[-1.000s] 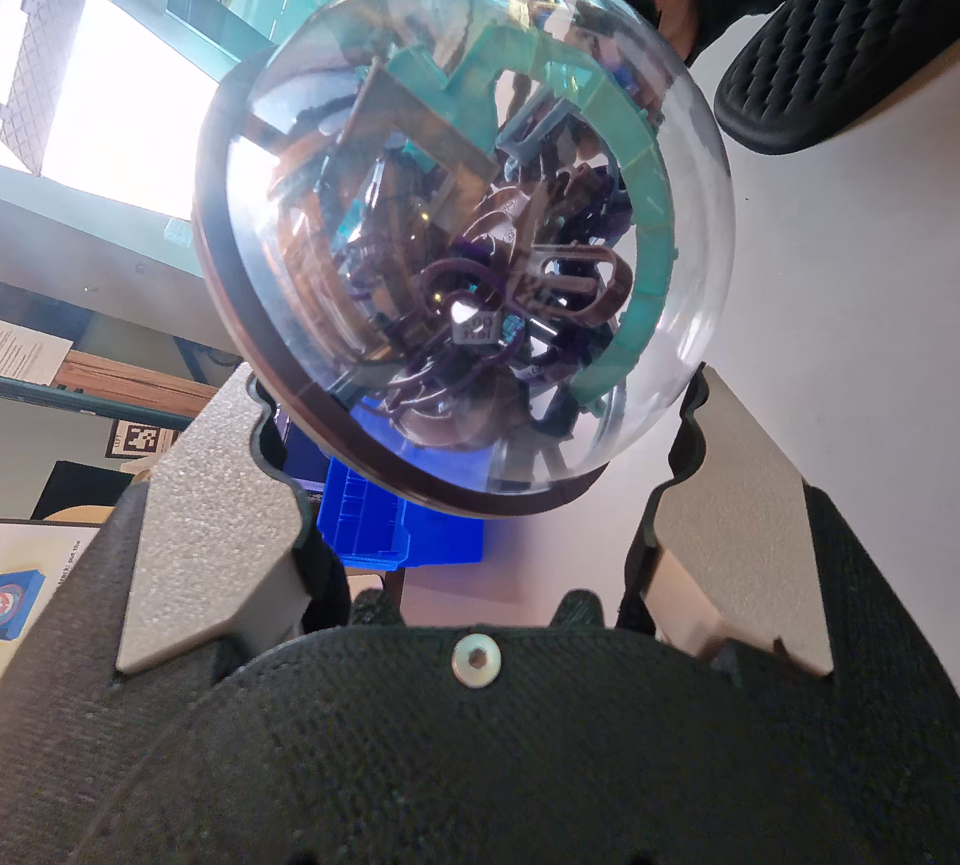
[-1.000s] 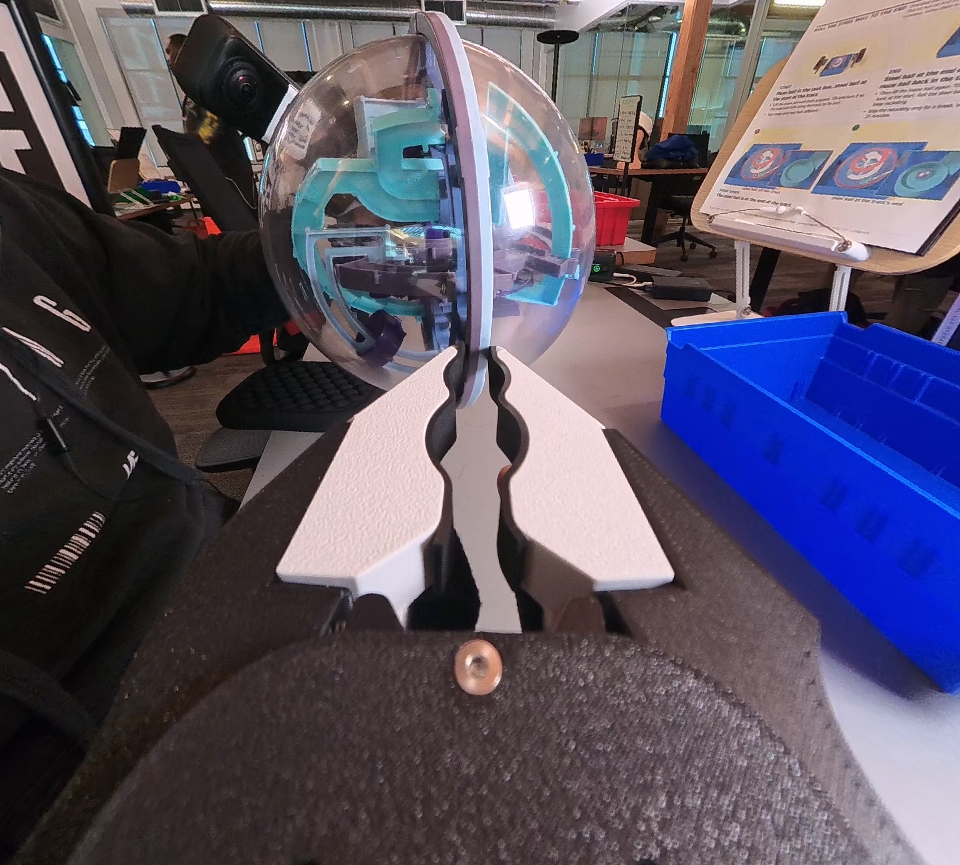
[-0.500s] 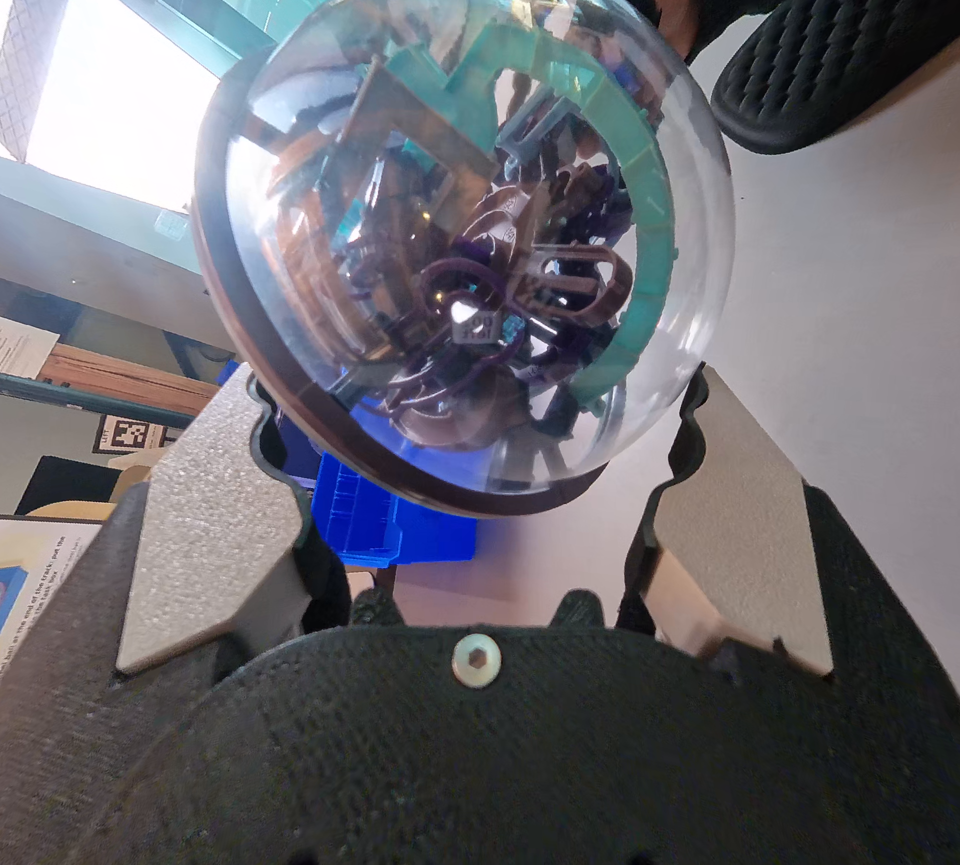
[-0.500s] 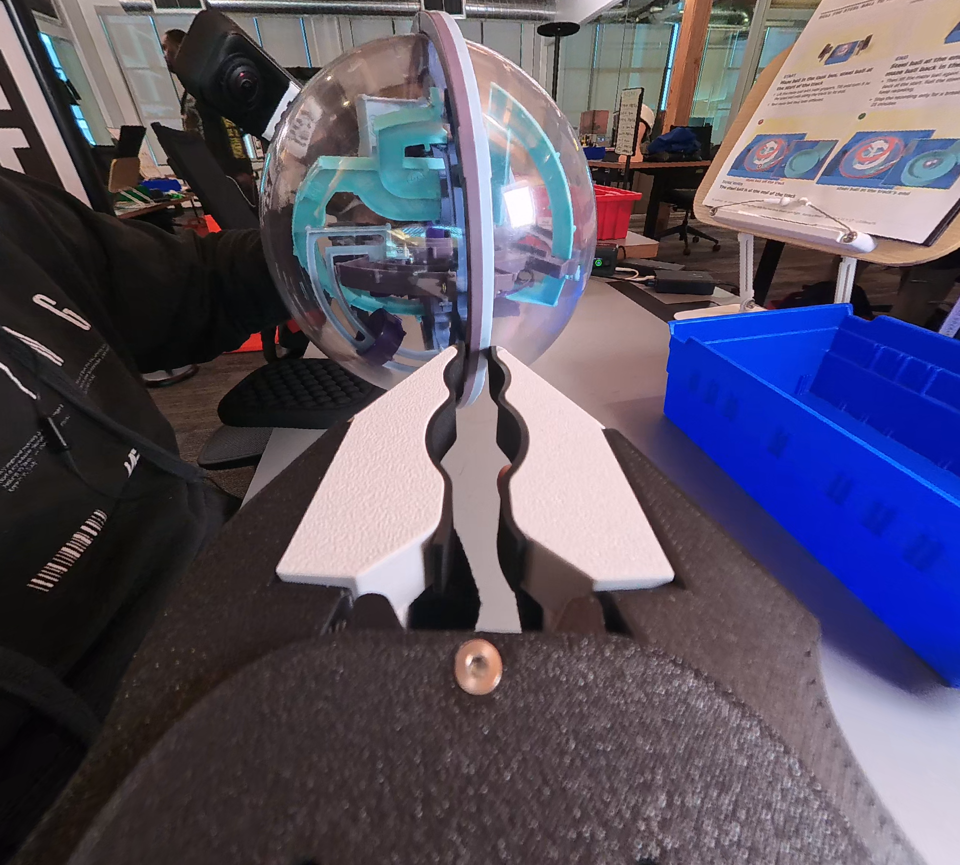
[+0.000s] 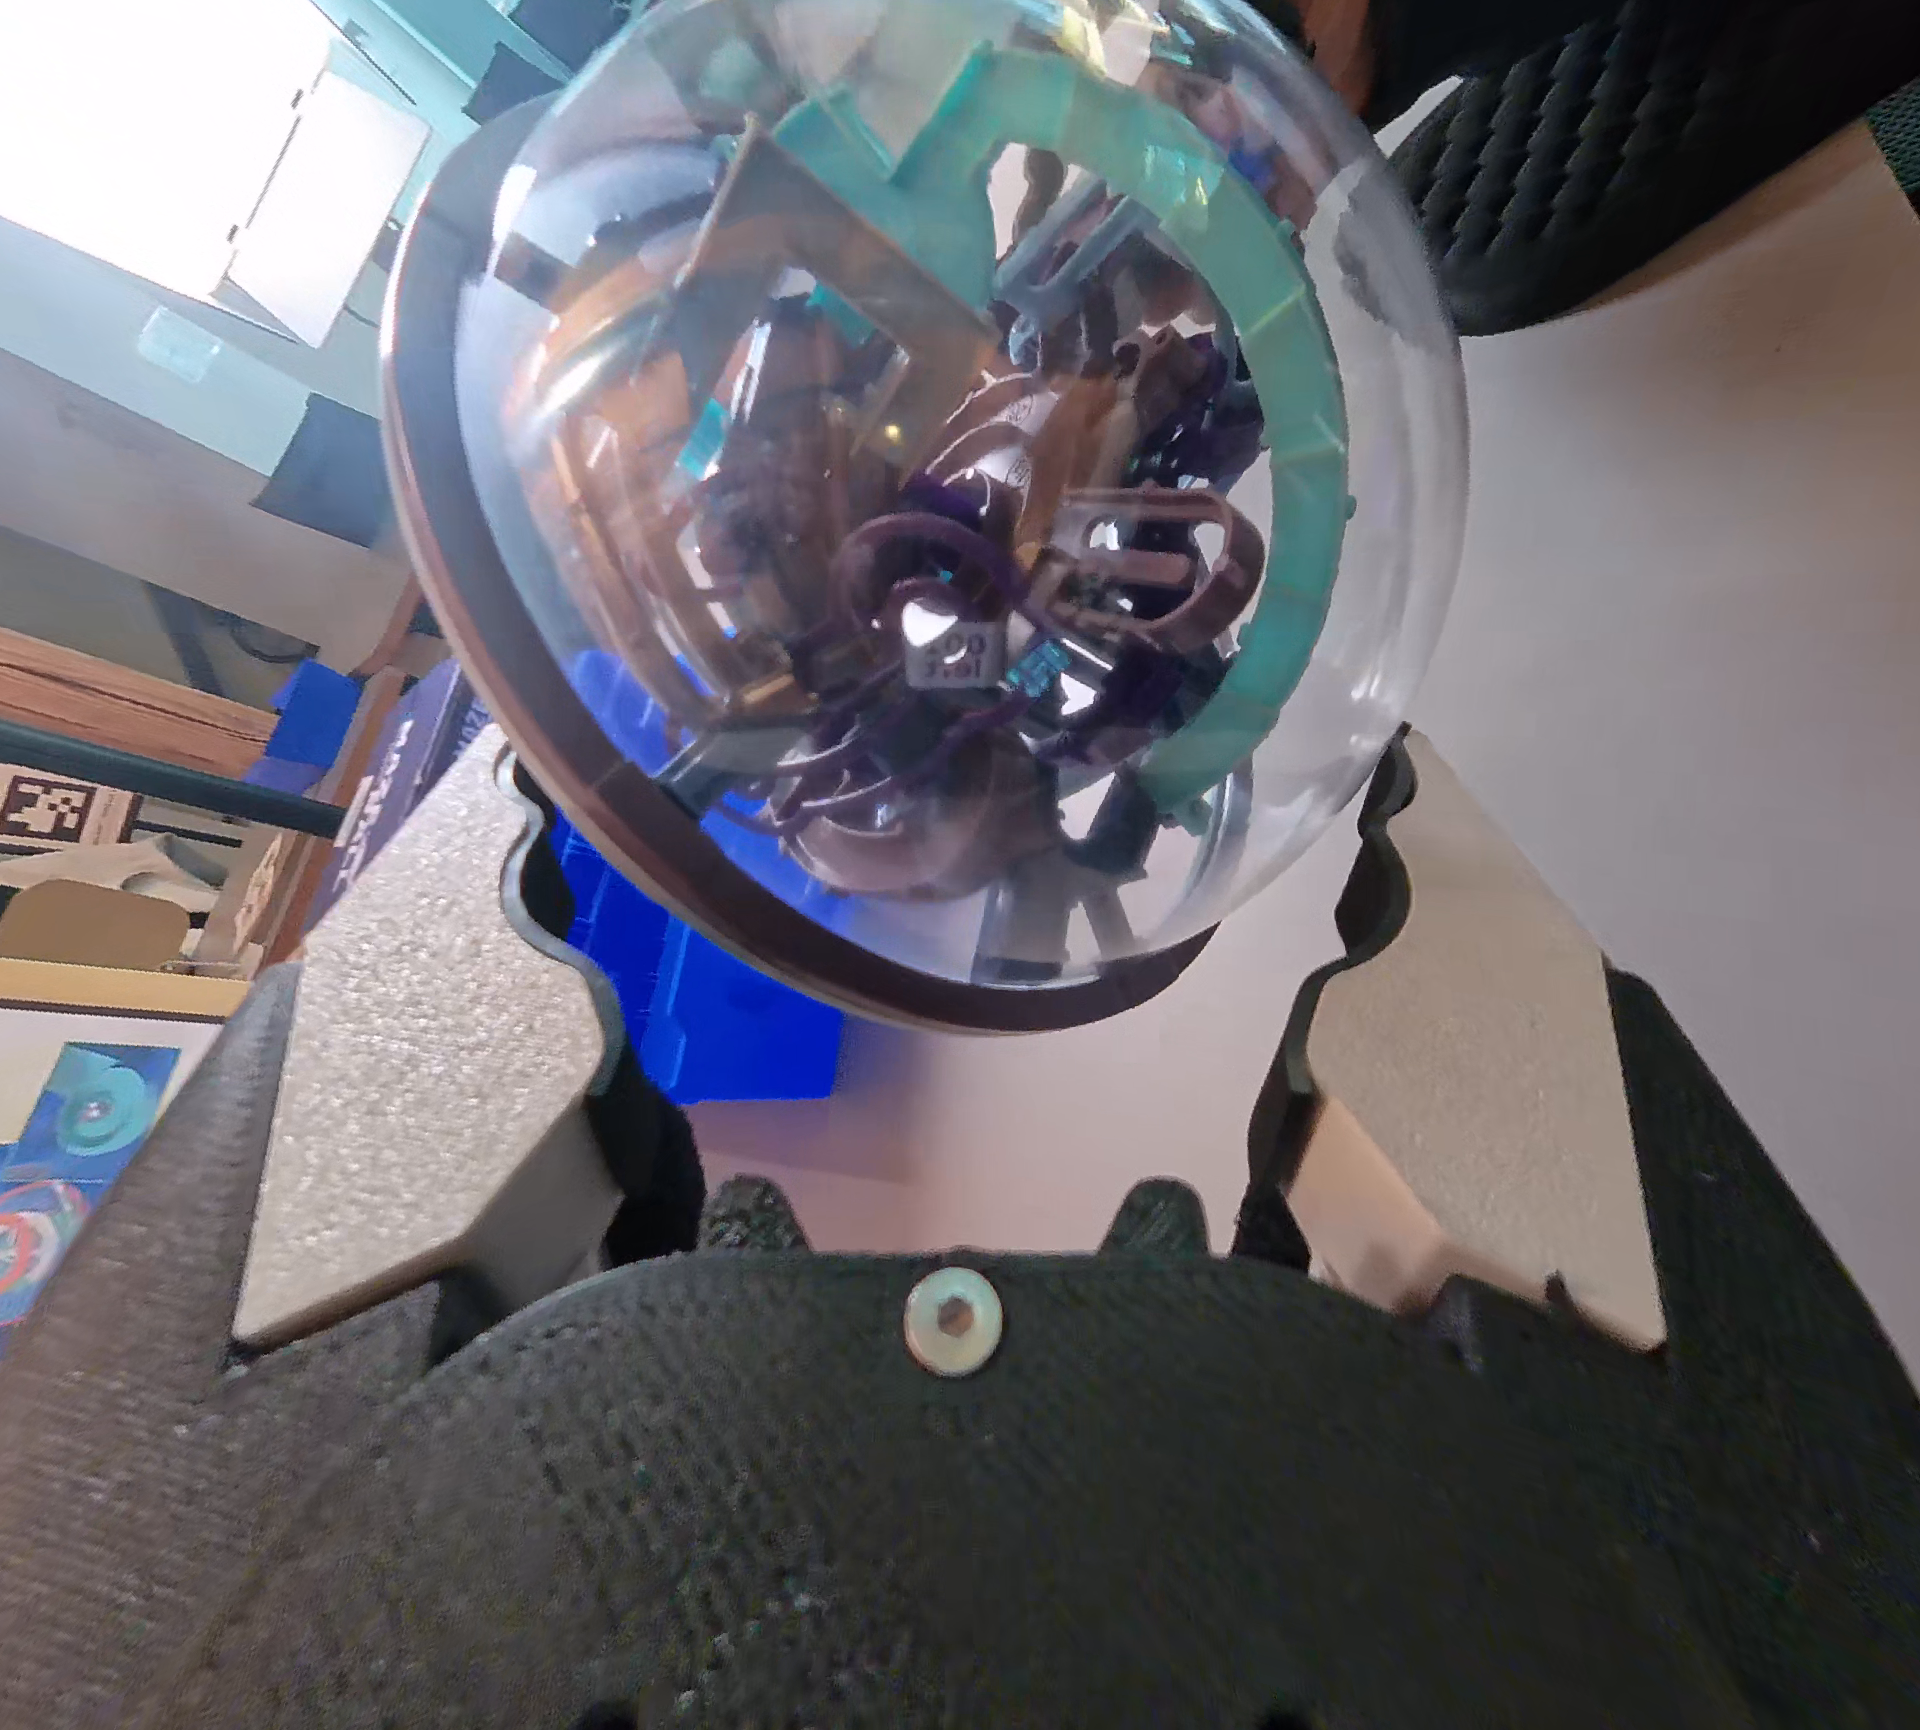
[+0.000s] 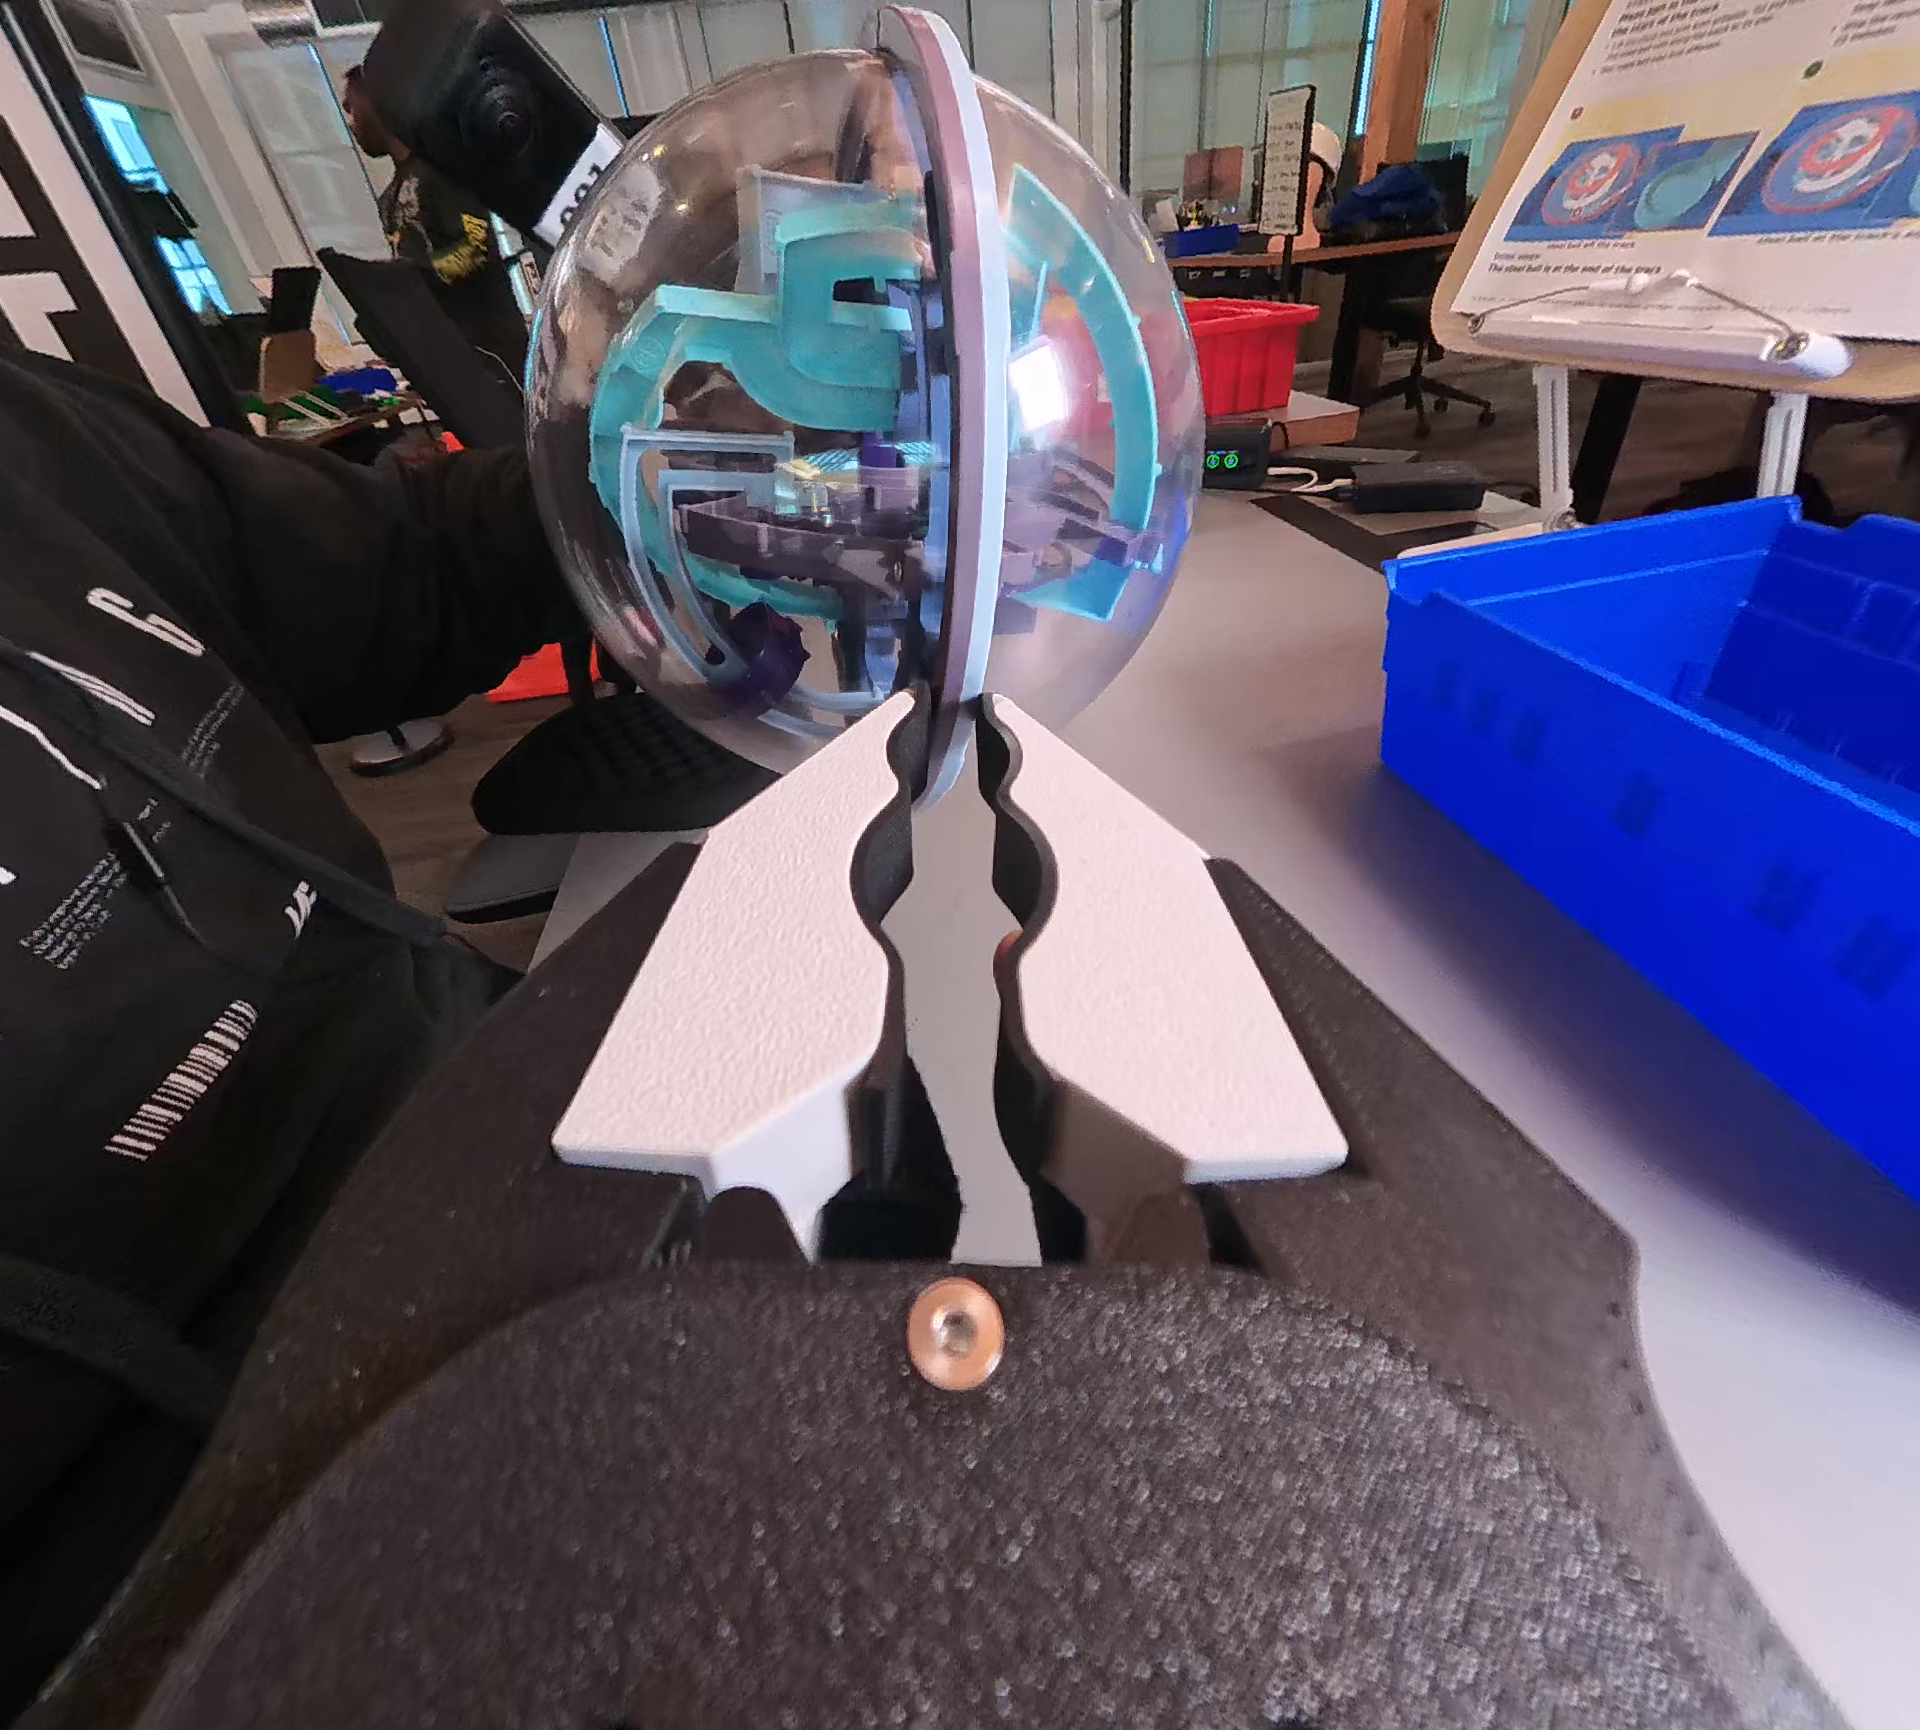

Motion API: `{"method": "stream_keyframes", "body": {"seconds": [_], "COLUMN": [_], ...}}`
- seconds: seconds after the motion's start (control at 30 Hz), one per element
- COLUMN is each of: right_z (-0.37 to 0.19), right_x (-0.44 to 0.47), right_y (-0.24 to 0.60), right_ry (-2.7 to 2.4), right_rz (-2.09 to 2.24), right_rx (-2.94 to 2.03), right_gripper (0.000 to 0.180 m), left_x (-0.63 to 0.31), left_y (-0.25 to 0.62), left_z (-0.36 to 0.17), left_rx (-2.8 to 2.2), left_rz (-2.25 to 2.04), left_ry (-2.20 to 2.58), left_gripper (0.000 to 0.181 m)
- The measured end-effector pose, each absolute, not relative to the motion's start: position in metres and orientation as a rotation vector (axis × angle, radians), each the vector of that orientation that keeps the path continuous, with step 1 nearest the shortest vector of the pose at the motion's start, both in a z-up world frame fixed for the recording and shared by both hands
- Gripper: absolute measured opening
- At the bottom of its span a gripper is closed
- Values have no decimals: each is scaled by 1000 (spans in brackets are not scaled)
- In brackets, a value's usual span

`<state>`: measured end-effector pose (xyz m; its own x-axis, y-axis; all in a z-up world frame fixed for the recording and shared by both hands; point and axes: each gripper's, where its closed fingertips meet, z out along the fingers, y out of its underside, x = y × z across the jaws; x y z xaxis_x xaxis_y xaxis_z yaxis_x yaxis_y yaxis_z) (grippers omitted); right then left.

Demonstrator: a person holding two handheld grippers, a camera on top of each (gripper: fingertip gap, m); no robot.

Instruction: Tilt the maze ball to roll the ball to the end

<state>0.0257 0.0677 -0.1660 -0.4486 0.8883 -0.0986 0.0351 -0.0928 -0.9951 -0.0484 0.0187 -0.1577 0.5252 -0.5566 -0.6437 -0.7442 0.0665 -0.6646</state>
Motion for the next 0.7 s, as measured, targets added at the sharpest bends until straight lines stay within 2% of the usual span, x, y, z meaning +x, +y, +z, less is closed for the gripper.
{"method": "stream_keyframes", "body": {"seconds": [0.7], "right_z": [-221], "right_x": [26], "right_y": [62], "right_ry": [-1568], "right_rz": [1690], "right_rx": [-1257], "right_gripper": [6], "left_x": [-49], "left_y": [14], "left_z": [-219], "left_rx": [-1799], "left_rz": [-135], "left_ry": [999], "left_gripper": [150]}}
